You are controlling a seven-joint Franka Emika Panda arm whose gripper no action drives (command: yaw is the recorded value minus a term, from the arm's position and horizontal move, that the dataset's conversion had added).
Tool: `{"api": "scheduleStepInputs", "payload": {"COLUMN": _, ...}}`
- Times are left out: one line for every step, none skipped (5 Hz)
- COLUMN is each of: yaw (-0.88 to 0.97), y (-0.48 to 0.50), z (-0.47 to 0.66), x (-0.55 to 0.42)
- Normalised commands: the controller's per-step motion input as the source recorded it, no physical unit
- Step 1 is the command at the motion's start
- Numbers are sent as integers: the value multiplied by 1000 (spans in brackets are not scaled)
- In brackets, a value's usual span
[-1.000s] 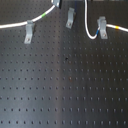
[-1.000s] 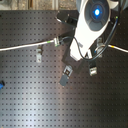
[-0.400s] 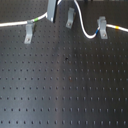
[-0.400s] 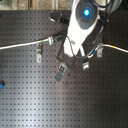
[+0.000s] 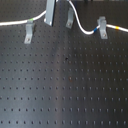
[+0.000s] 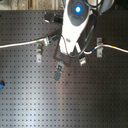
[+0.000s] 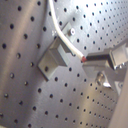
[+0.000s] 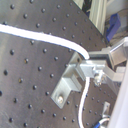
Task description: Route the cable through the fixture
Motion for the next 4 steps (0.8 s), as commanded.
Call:
{"api": "scheduleStepInputs", "payload": {"yaw": 0, "y": 88, "z": 575, "x": -142}}
{"api": "scheduleStepInputs", "payload": {"yaw": 0, "y": 79, "z": 595, "x": -143}}
{"api": "scheduleStepInputs", "payload": {"yaw": 0, "y": 172, "z": 442, "x": -182}}
{"api": "scheduleStepInputs", "payload": {"yaw": 0, "y": 213, "z": 387, "x": -173}}
